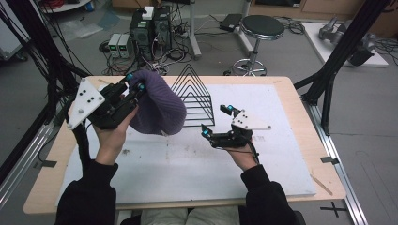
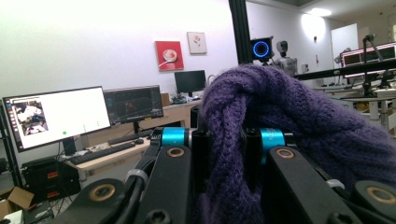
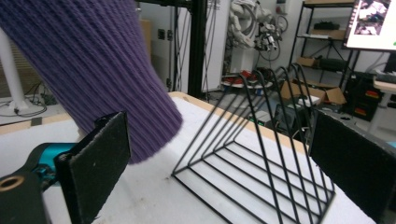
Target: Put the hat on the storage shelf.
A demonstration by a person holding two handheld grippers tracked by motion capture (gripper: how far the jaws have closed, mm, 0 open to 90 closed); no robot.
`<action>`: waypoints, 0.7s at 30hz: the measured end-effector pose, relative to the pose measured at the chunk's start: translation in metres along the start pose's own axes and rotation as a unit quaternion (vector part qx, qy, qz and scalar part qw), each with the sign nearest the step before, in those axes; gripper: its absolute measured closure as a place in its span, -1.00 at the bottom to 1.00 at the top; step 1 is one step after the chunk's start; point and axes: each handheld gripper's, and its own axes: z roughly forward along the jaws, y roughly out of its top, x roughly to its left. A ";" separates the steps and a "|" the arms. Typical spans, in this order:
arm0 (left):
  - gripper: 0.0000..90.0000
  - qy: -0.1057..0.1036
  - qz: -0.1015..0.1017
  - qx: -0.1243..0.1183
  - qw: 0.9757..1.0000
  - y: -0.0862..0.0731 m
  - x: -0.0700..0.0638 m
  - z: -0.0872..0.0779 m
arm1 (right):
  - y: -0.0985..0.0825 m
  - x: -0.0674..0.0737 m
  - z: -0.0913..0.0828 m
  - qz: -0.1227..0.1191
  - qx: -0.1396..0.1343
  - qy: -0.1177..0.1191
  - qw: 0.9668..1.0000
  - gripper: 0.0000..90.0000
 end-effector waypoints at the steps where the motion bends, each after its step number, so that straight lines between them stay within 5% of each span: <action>1: 0.78 -0.001 -0.001 -0.001 1.000 0.000 -0.001 0.001 | 0.002 0.002 0.001 -0.002 0.001 0.004 1.000 -0.89; 11: 0.78 -0.019 -0.005 -0.002 1.000 0.001 -0.011 0.009 | 0.012 0.026 0.019 -0.053 0.014 0.071 0.996 -0.89; 15: 0.78 -0.027 -0.008 -0.001 1.000 0.000 -0.014 0.011 | 0.016 0.030 0.028 -0.052 0.019 0.091 0.994 -0.84; 17: 0.78 -0.026 -0.002 0.001 1.000 0.000 -0.014 0.010 | 0.019 0.031 0.029 -0.049 0.027 0.106 0.993 -0.41; 21: 0.78 -0.030 -0.002 0.006 1.000 0.000 -0.010 0.009 | 0.021 0.029 0.028 -0.043 0.038 0.122 0.991 0.14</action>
